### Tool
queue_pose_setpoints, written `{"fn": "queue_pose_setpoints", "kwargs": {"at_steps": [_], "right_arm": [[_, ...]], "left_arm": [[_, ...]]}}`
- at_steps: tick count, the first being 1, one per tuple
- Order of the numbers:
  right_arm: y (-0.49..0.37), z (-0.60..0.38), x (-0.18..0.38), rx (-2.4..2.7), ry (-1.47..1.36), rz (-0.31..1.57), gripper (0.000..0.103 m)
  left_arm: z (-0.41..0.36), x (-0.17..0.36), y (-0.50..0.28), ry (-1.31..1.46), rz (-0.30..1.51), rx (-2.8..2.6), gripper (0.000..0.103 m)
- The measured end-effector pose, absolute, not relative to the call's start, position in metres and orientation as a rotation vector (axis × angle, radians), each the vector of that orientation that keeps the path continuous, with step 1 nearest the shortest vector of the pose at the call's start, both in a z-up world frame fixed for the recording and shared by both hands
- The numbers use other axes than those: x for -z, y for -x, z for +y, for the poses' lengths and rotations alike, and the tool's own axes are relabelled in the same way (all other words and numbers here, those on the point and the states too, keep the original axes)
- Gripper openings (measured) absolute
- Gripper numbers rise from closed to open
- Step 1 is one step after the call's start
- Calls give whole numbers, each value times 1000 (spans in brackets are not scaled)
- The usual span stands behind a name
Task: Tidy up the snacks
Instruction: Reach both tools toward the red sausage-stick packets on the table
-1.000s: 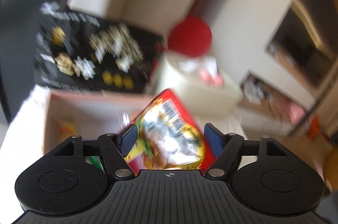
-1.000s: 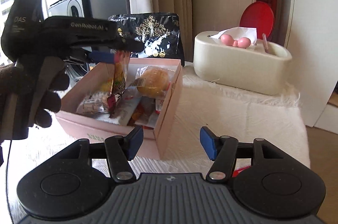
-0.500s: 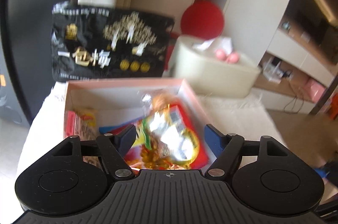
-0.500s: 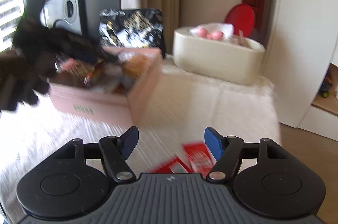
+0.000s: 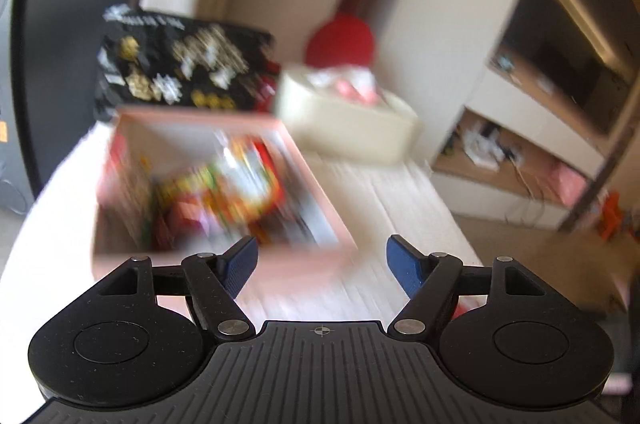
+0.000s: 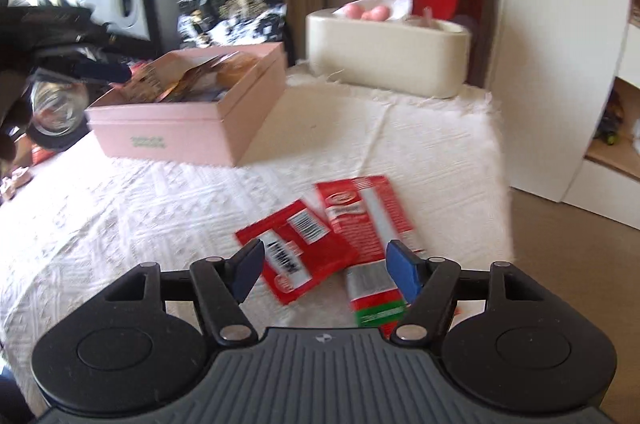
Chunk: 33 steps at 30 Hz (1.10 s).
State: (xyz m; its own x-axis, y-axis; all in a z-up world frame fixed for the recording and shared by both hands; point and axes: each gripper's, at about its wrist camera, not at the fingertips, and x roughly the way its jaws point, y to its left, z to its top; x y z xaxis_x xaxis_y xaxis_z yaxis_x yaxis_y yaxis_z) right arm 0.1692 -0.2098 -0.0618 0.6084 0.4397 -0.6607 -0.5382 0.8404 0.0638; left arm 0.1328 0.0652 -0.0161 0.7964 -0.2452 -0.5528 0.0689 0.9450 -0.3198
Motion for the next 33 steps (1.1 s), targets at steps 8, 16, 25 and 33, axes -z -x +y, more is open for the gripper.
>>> {"fn": "queue_pose_setpoints", "kwargs": {"at_steps": [8,16,25,33], "right_arm": [[-185,-208,74,-496,113,708,68],[-222,-239,84,-374,-54,767,38],[-189,-213,81,-579,-88,847,38],[-160,-185,79,-606,80,777,38]], "left_arm": [[32,77,-103,285,839,214,74],[26,79,-103,298,847,246,72],[23,80,-104,310,854,262,72],[16,75,-117,309,832,255,71]]}}
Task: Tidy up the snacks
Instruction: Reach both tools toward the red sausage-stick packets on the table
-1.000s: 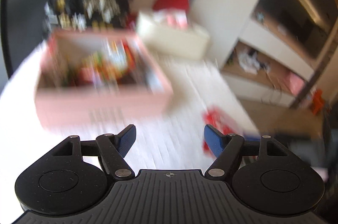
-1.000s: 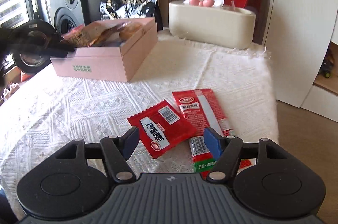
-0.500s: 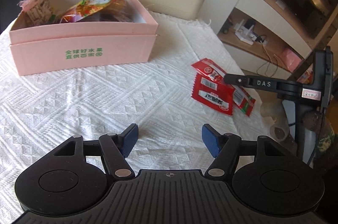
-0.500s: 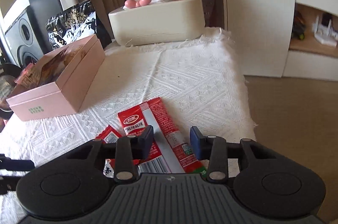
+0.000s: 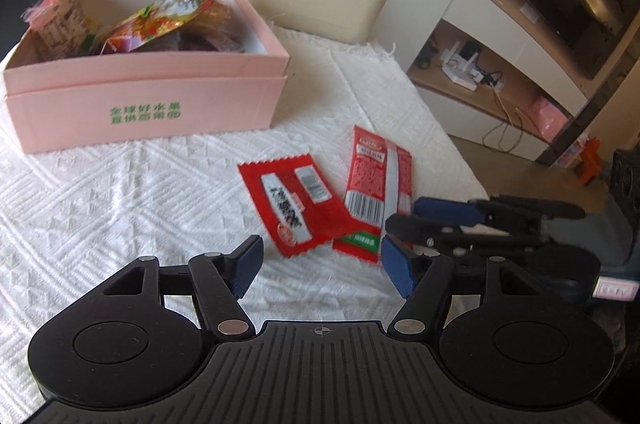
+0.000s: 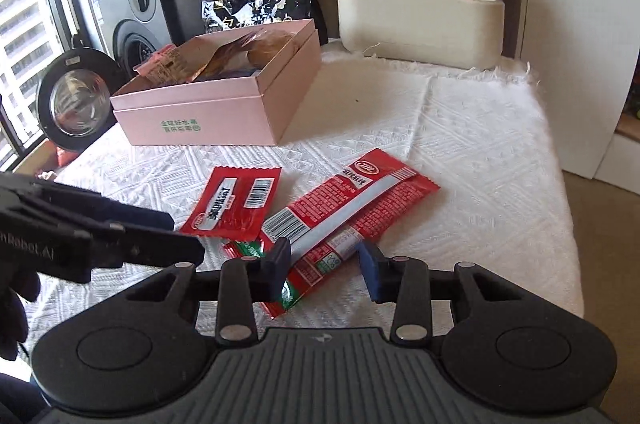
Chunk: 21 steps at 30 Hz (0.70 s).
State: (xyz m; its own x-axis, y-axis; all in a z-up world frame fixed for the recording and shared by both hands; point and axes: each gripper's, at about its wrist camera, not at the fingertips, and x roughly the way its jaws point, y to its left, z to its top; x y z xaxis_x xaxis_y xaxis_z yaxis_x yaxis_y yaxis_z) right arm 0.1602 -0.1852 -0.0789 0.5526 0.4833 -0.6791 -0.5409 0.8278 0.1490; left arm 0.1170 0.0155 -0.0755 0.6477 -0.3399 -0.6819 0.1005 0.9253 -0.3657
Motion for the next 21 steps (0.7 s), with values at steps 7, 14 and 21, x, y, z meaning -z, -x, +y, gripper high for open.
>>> {"fn": "queue_pose_setpoints", "kwargs": {"at_steps": [7,14,21], "right_arm": [[-139,-178,74,-600,130,684,72],[-140,-167,87,-536,244,700,72],[-148,-210,85,-402,173,713,72]], "left_arm": [[9,69,-132,200,816,140,71],[-6,71,-140,145,872,174,71],[-14,75,-145,98,869,166,70]]}}
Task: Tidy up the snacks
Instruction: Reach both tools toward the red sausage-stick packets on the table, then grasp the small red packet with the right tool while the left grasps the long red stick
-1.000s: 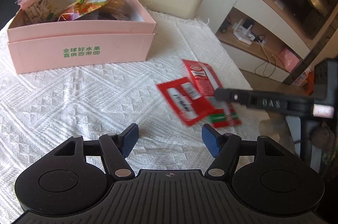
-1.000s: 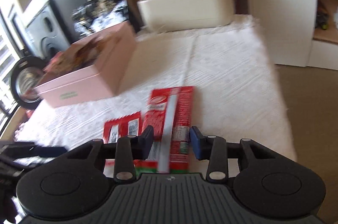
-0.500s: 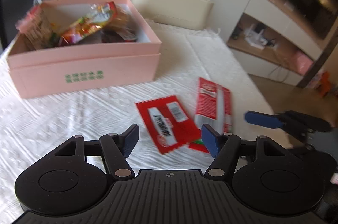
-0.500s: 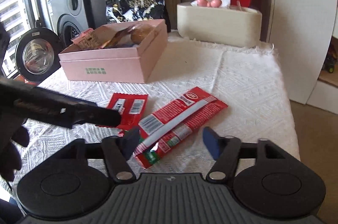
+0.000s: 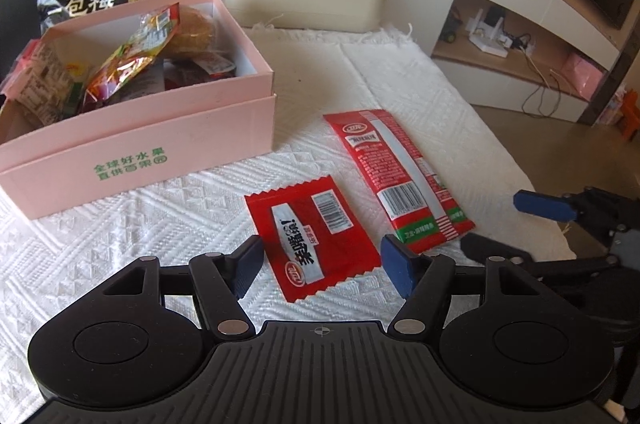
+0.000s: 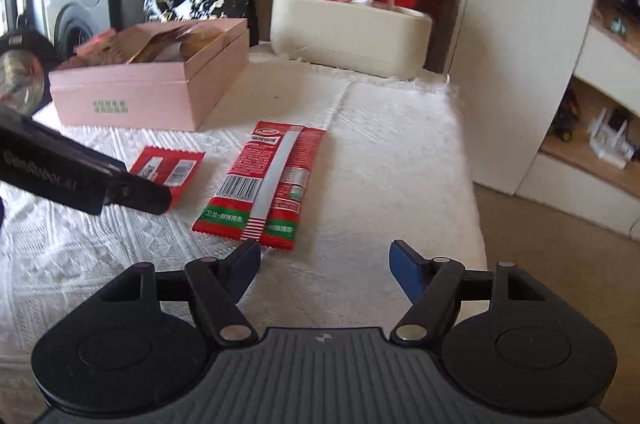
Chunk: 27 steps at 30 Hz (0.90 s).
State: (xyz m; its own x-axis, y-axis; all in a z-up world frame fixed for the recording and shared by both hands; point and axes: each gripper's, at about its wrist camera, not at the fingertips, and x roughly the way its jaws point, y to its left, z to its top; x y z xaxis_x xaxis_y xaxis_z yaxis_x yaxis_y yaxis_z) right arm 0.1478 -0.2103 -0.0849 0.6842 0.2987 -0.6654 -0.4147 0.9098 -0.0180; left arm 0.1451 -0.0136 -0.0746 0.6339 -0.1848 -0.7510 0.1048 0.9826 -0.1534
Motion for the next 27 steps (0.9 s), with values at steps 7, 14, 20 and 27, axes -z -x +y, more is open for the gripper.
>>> {"fn": "queue_pose_setpoints", "kwargs": {"at_steps": [7,14,20,27], "right_arm": [[-145,-181,70,-562,91,677,72],[-159,-117,76,-664,91,725,72],[-169,-106,84,-618,102,754,68],[-161,-99,86,-652,186,728,70]], "left_arm": [[7,57,-132,18,805,54,70],[45,46,-127,114,772,-14,70],[55,52,-127,166,780,-14,70],[54,59,-133,215,797,-2,70]]}}
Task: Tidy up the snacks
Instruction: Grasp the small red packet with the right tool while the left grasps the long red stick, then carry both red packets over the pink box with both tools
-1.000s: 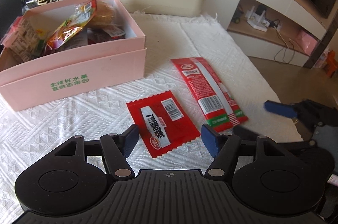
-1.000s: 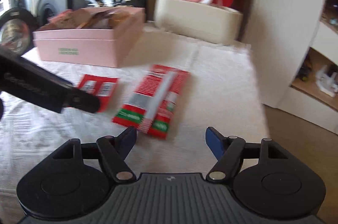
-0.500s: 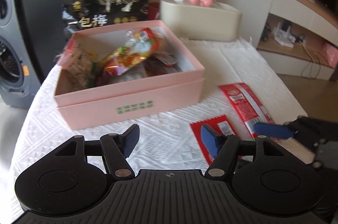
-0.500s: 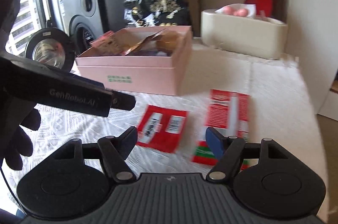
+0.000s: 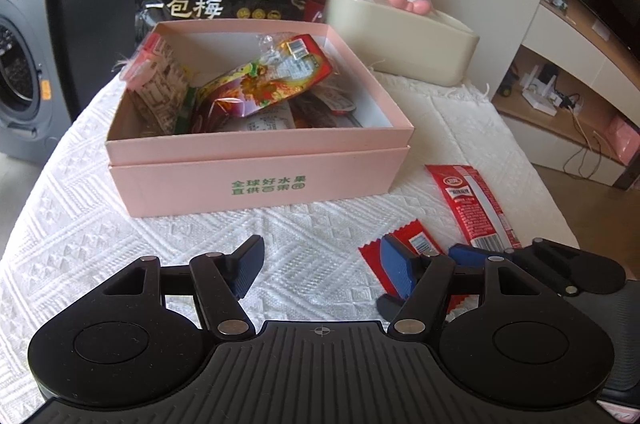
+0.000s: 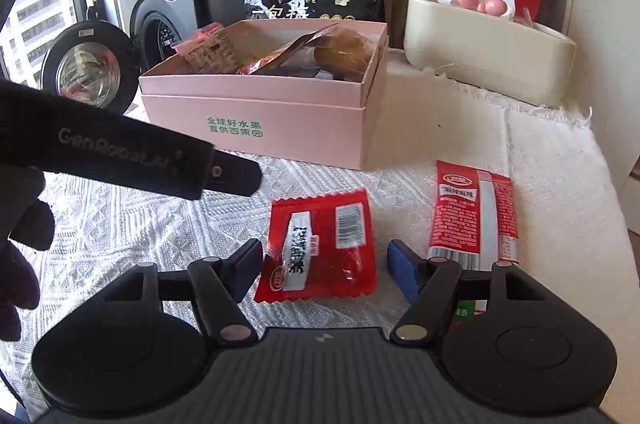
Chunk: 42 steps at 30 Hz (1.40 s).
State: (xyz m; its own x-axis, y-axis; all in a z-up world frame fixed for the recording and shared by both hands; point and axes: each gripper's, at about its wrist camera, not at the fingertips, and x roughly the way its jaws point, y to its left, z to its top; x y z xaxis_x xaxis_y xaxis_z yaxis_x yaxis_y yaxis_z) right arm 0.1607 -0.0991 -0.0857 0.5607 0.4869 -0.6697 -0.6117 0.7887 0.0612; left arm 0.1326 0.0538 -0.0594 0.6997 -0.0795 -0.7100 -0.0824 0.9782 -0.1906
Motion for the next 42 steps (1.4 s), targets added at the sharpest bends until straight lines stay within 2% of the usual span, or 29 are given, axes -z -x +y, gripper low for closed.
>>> {"fn": "queue_pose_setpoints", "kwargs": {"at_steps": [2,3,4,5,10,18,23,26,33,42], "right_arm": [[-159,-98,85,-657,194,718,60],[-158,-100,83,-662,192,711,59],[-157,-104,79,-665,185,692,47],[-155,-109,74,-664,180,677,41],[-169,-165,55,-487,115,610,41],[-191,-246,81,-220,-18,707,42],[-180,-252,92,-210,-33,684,58],[-183,-252,93,-206,-47,695,59],[-183,-251,93,-207,-43,694,60],[-182,-247,93,-202,-21,696,60]], "left_arm": [[52,58,-133,207,798,2,70],[52,57,-133,206,798,2,70],[52,57,-133,208,798,1,70],[51,56,-134,213,798,3,70],[28,56,-148,231,825,109,70],[-47,71,-207,196,864,234,70],[-85,82,-224,25,865,228,70],[-96,86,-224,-60,852,233,71],[-76,85,-202,-71,838,287,65],[-21,77,-122,-57,892,290,65]]}}
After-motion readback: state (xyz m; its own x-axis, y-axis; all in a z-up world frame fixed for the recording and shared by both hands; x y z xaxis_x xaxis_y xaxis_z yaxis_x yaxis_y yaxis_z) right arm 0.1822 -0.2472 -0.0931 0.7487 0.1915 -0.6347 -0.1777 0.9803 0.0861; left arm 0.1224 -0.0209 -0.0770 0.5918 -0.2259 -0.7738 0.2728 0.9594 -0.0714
